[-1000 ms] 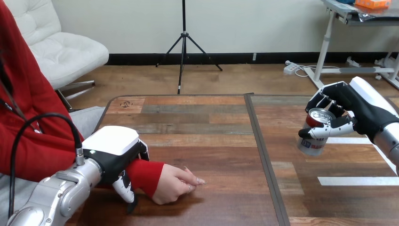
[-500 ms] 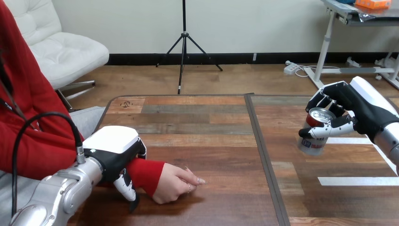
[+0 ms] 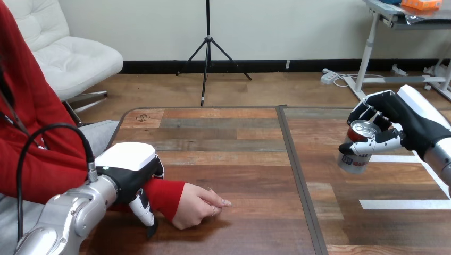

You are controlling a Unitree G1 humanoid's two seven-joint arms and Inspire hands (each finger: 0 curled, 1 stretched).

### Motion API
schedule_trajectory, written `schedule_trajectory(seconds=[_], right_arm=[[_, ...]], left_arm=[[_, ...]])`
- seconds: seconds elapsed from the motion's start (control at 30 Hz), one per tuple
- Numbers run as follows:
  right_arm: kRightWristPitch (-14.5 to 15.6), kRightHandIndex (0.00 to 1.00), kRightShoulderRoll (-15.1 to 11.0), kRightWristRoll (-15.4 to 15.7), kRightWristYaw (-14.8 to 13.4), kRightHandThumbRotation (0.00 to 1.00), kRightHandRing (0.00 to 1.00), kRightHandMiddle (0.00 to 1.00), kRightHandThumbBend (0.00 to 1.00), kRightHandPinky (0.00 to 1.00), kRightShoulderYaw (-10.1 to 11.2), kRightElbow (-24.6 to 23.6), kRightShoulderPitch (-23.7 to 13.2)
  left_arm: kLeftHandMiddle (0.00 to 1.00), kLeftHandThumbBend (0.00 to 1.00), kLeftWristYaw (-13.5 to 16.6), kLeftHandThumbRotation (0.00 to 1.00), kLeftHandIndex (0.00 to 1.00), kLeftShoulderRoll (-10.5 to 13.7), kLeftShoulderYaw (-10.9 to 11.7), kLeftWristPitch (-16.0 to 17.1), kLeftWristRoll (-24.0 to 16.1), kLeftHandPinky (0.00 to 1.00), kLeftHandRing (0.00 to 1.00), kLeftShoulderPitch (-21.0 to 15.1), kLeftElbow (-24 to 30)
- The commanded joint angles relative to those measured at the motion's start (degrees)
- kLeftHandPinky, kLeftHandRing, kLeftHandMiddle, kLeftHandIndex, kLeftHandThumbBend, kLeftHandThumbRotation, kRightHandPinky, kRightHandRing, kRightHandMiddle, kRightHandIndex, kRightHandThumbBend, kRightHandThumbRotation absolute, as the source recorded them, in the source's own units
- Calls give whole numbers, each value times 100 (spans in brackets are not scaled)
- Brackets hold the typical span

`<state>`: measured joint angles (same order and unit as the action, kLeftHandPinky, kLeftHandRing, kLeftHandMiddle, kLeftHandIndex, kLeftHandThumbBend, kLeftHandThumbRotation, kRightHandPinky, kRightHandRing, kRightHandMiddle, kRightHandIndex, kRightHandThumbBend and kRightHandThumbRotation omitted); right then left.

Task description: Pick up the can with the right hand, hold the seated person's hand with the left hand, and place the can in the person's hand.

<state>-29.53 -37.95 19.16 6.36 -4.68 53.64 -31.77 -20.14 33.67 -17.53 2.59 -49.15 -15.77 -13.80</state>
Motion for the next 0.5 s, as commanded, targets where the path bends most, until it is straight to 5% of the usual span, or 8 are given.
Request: schedule_trajectory(seconds=[0.0,0.47], right_arm=[[-122,48,-204,-50,-190,0,38,47,76,38,169,-374,-435],[-34,49,-181,-88,-125,0,39,47,76,39,188,-452,-419]], left_arm=[[35,83,-81,0,38,-41,-187,-24,28,23,28,-233,-149],[34,80,-26,0,38,-40,-123,146,239,20,26,-172,-128]])
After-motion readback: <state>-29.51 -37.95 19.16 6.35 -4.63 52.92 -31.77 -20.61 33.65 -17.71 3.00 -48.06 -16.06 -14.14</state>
